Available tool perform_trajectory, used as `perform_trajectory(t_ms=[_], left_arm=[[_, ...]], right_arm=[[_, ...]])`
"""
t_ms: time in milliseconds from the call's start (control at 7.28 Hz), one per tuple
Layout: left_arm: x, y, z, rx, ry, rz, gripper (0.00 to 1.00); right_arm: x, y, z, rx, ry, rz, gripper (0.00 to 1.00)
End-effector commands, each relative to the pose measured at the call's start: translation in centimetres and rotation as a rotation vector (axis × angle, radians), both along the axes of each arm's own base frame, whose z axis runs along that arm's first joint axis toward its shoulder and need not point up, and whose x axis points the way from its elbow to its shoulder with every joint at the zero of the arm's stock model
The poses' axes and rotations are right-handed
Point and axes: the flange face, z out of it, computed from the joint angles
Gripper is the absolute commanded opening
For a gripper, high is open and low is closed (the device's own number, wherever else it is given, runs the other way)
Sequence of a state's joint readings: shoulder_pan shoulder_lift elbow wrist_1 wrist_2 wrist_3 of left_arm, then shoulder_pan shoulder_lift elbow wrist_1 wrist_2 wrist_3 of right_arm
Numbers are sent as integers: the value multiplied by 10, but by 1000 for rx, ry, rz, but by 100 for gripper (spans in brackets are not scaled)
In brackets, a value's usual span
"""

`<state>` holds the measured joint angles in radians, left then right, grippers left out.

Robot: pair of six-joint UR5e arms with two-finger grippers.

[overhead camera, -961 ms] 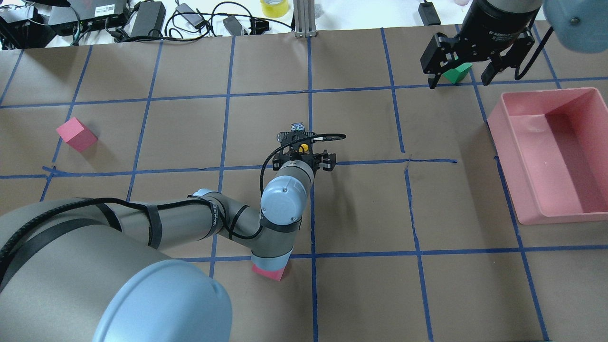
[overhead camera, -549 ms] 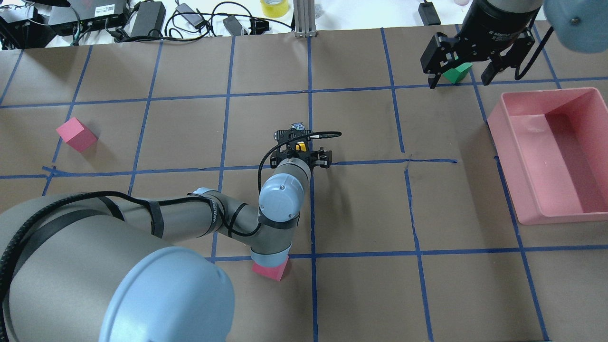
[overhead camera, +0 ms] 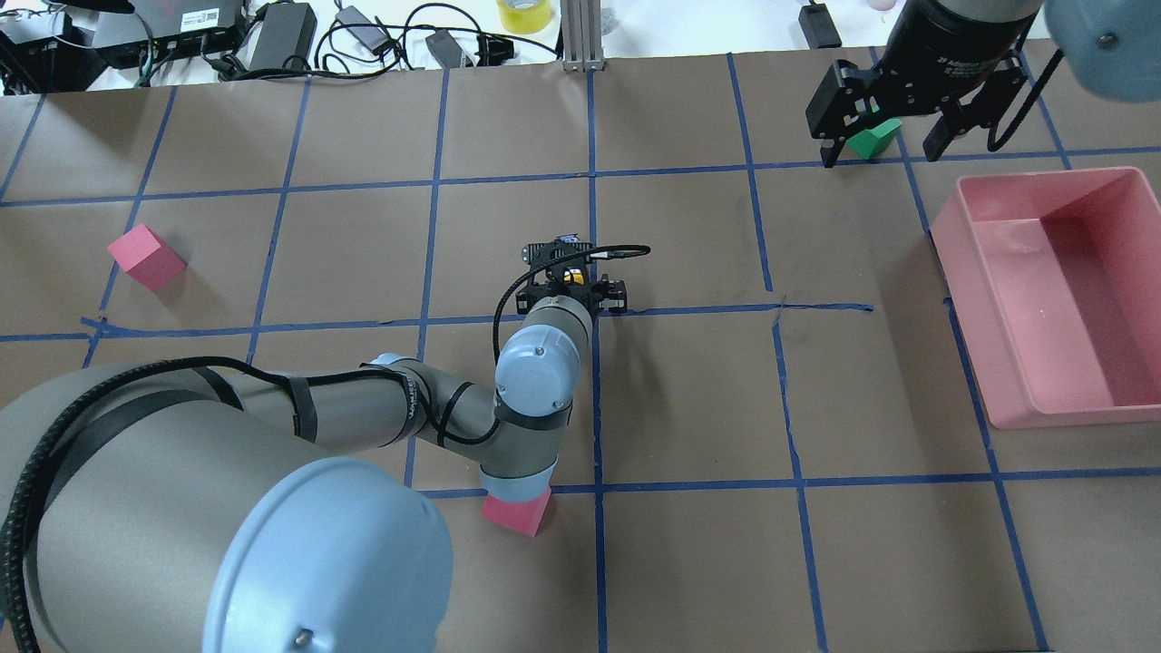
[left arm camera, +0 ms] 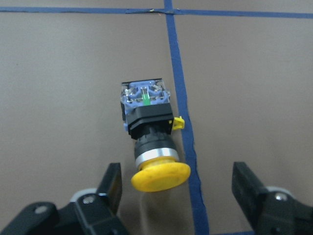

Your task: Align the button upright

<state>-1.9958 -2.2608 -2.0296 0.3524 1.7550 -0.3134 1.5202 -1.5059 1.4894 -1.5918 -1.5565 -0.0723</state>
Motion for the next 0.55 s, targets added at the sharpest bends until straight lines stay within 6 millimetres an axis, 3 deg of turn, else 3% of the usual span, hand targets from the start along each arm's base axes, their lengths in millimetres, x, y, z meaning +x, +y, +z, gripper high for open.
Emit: perform_trajectory(t_ms=[0, 412], left_arm=[[1, 2, -2, 6, -8, -2, 0], [0, -1, 12, -14, -7, -10, 0]], right_arm=[[0, 0, 0, -1, 2, 0, 100], [2, -3, -5, 7, -20, 0, 100]])
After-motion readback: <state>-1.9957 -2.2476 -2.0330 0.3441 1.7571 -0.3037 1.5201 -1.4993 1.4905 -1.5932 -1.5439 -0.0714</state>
